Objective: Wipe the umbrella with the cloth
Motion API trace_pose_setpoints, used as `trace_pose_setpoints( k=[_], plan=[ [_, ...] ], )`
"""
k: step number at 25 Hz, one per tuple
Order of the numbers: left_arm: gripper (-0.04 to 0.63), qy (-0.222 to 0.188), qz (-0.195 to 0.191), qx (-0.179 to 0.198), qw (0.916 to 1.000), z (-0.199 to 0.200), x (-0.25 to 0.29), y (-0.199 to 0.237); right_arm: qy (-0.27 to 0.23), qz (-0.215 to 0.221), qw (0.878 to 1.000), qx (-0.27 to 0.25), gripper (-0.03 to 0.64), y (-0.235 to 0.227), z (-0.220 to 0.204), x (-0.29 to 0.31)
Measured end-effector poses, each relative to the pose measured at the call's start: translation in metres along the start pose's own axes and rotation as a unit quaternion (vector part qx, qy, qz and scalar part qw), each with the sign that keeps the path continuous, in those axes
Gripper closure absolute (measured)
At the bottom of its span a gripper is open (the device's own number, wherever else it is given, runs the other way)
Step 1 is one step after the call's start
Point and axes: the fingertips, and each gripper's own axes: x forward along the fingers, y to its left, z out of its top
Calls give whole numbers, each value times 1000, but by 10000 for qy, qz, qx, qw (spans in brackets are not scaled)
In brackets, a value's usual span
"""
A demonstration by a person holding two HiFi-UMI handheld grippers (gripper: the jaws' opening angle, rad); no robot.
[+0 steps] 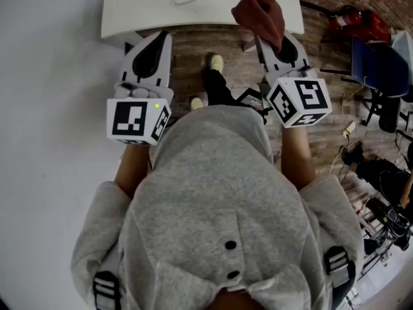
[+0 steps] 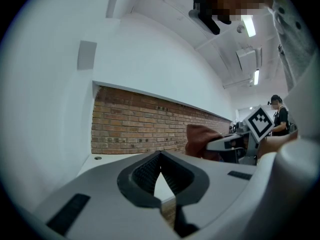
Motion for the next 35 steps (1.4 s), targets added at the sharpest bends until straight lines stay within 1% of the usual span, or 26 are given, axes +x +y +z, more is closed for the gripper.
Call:
trace_pose_setpoints(
  k=[4, 8, 9, 11, 13, 14, 18, 23, 30, 35],
  plan=[
    [580, 91, 26, 28, 10000, 8, 43, 14, -56, -25, 9998, 209, 535, -32, 16, 28],
    [580, 138, 36, 5, 9999, -2, 65, 22, -102, -46, 9993, 358, 537, -47, 13, 46],
    [580, 182, 24, 9, 9998, 2, 76, 24, -88, -40, 9990, 437, 537, -56, 18, 52],
    [580, 295, -6, 16, 9996, 23, 112, 25, -27, -24, 9983, 588, 537, -83, 41, 68],
    [580, 368, -30, 8, 9993, 43, 149, 28, 43, -42, 9981, 613, 537, -111, 63, 88],
    [580, 381, -44, 5, 9993, 46, 163, 31, 70, -65, 9983, 579, 537, -121, 67, 97],
    [580, 449, -56, -16, 9990, 42, 198, 41, 223, -115, 9988, 427, 537, -145, 65, 123],
    [580, 599, 18, -61, 9982, 38, 230, 46, 429, -130, 9982, 404, 535, -172, 62, 147],
    [580, 878, 190, 54, 9959, 33, 264, 54, 578, 37, 9973, 447, 535, -199, 62, 181],
    [580, 1062, 324, 104, 9938, 22, 289, 62, 658, 167, 9970, 361, 535, -222, 58, 206]
  ],
)
